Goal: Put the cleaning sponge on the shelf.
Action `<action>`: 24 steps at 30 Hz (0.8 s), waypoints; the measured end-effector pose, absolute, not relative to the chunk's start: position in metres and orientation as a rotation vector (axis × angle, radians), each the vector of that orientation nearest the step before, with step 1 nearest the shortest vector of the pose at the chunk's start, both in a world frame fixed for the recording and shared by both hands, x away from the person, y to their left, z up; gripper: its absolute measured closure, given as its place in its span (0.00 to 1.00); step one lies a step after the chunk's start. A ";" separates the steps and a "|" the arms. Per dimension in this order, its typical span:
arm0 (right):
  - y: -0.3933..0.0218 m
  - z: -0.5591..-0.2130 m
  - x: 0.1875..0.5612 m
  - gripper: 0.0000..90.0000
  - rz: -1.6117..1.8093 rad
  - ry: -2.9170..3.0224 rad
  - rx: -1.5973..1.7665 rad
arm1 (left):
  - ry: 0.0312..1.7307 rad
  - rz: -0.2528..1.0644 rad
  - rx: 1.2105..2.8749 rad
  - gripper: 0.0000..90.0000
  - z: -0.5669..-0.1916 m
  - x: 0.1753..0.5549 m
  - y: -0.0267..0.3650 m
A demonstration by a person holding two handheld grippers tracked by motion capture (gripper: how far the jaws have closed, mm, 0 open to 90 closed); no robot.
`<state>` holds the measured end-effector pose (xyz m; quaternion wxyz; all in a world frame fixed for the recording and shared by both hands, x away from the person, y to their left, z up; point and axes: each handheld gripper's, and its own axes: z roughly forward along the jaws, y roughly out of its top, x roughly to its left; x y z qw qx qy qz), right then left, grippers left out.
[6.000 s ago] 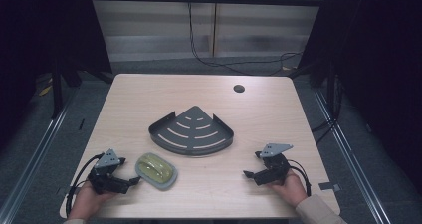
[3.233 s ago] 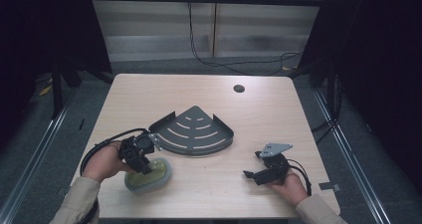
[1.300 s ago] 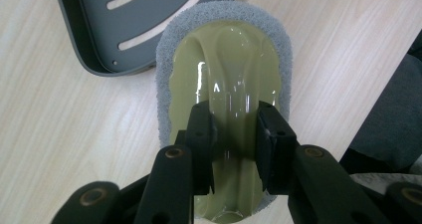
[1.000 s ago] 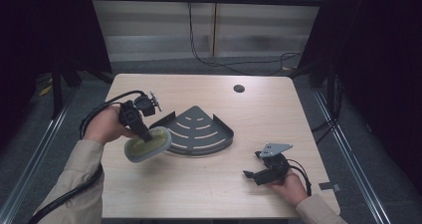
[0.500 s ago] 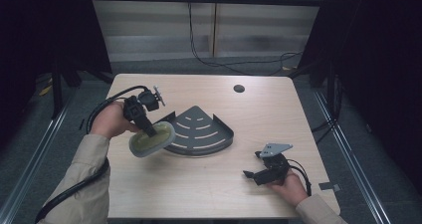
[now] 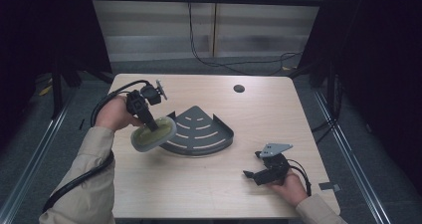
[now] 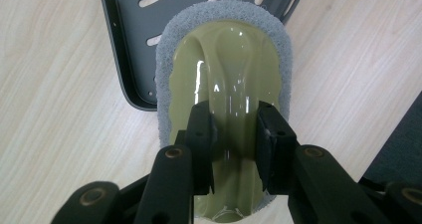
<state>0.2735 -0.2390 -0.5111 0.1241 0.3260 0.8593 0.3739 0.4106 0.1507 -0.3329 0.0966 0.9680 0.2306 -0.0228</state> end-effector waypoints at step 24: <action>-0.239 -0.511 0.274 0.15 1.089 2.506 0.951 | 0.700 -0.050 2.882 0.79 -0.337 0.434 0.131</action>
